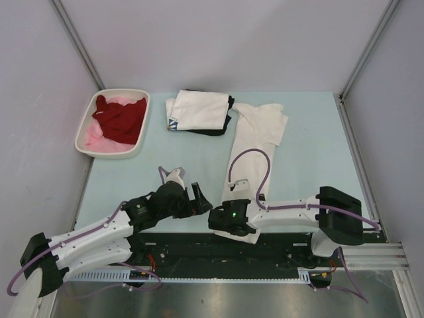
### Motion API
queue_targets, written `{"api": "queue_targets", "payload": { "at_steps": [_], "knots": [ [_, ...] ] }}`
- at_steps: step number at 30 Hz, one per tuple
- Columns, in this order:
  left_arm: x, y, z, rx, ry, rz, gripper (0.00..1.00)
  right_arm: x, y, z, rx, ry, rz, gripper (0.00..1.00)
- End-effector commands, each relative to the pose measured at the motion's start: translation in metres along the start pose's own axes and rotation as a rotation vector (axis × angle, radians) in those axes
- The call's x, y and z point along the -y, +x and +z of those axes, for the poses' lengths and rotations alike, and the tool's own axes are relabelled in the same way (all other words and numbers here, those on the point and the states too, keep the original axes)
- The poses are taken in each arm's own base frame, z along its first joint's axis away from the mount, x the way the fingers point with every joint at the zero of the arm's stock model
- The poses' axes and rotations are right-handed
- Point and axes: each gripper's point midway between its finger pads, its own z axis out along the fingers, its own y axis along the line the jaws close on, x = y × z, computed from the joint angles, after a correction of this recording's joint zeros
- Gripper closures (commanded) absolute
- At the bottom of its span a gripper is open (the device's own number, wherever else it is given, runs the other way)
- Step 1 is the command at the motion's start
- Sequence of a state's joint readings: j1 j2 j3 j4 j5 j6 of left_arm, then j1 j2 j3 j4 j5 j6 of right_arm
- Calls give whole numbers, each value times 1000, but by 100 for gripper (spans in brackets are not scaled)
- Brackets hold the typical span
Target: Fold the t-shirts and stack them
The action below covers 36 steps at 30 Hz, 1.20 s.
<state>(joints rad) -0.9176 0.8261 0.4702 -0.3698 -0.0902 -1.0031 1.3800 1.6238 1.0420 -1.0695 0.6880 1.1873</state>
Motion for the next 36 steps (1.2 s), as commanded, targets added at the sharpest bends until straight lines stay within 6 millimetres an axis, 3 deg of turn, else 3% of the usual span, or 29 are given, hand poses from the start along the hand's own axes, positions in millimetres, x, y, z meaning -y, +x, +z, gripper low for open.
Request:
{"api": "queue_targets", "payload": {
  "at_steps": [1,6,13,18,22,26,27,31,36],
  "knots": [
    [1,-2,0,5,0,-10,0,-5,-7,-3,20,-8,26,0],
    [1,-1,0,1,3,-8,0,20,11,-2,9,90,-17,0],
    [-1,2,2,-6,6,-13,0,39,46,8,-43,119,29,0],
    [-4,6,6,-19,6,-8,0,54,53,7,-48,126,61,0],
    [-2,13,11,-60,10,20,0,43,28,-14,24,10,150,0],
    [6,26,16,-135,35,52,1,34,-2,-43,91,-151,257,0],
    [9,27,17,-150,40,54,1,30,-13,-58,113,-245,306,0],
    [14,46,25,-233,41,68,2,34,-40,-93,187,-435,418,0],
    [27,63,35,-304,109,40,2,50,-48,-101,213,-471,456,0]
  ]
}}
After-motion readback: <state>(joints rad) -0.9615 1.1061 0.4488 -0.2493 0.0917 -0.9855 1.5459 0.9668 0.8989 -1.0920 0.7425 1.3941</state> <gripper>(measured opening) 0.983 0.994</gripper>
